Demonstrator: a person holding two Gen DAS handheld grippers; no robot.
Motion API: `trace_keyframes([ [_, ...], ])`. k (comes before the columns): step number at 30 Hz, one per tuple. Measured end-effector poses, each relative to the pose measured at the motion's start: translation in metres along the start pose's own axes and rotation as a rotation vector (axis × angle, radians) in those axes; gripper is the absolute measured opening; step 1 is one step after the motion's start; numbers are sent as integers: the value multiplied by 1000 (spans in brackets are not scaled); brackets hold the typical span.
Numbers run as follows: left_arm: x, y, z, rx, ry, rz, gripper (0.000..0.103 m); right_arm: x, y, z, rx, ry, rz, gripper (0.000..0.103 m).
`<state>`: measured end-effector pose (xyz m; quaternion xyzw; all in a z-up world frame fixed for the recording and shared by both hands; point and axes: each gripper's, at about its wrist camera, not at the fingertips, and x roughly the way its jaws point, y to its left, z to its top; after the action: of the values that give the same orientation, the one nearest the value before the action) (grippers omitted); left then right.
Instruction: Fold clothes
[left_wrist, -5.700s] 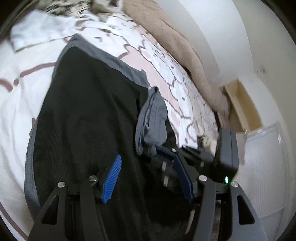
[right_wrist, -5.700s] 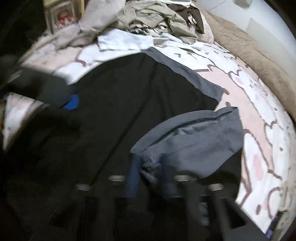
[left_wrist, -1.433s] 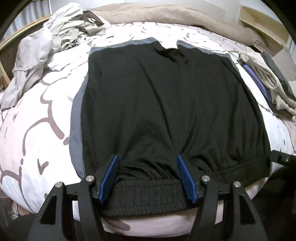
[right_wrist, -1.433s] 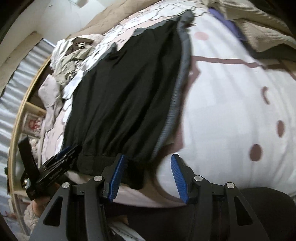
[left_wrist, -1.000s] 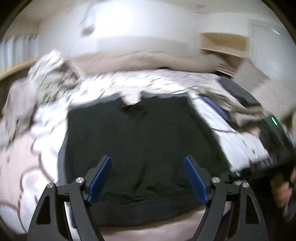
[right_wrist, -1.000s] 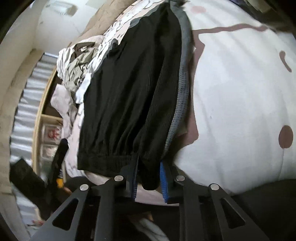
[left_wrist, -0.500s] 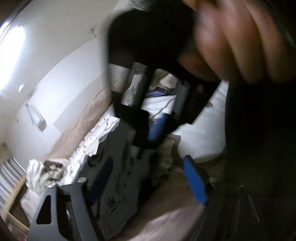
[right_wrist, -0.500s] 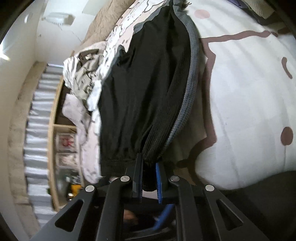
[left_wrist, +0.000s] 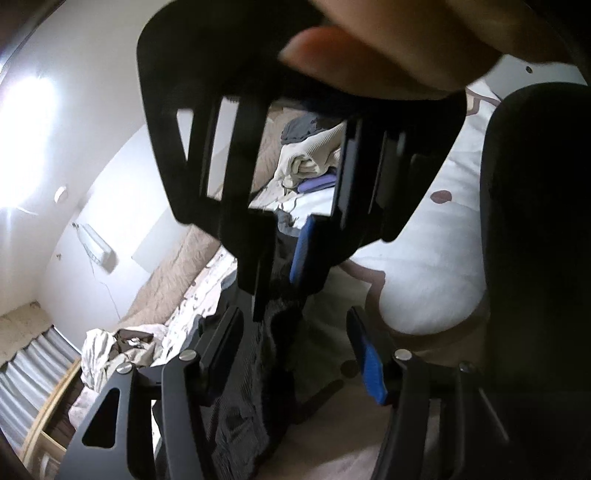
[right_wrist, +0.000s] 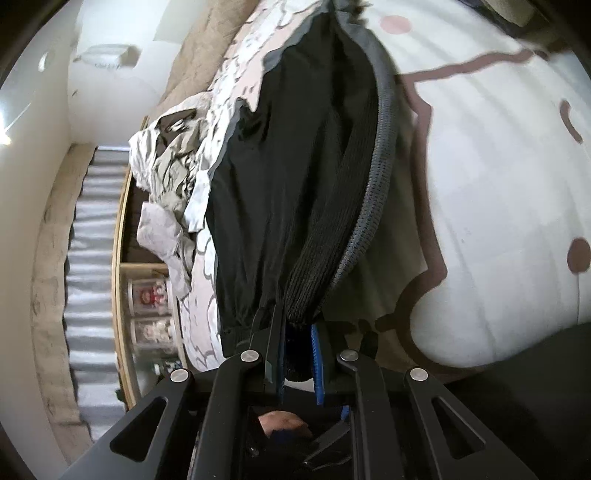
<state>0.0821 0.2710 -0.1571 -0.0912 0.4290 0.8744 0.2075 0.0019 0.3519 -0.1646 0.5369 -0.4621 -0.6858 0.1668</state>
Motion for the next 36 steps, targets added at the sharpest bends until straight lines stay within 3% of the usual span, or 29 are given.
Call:
trace_keyframes([
  [5,5,7,1,-14,15,17,27,2,-5,1,25,5,-11,13],
  [11,6,16,3,-41,14,-3,27,2,-3,1,26,17,-31,12],
  [18,7,30,8,-96,-3,-15,28,-3,16,1,-73,17,-107,12],
  [27,11,19,-1,-144,50,-66,26,-2,2,2,123,21,-110,14],
  [28,11,18,-1,-154,58,-82,21,-3,1,0,150,10,-91,16],
  [29,12,16,0,-163,66,-99,20,-4,0,-1,172,3,-61,30],
  [30,12,14,0,-159,68,-99,16,-6,0,-2,187,-6,-40,57],
  [32,12,11,-1,-150,66,-94,14,-13,7,-3,176,-36,-46,84],
  [36,14,18,-3,-202,67,-106,14,-37,32,-1,34,-158,-110,84],
])
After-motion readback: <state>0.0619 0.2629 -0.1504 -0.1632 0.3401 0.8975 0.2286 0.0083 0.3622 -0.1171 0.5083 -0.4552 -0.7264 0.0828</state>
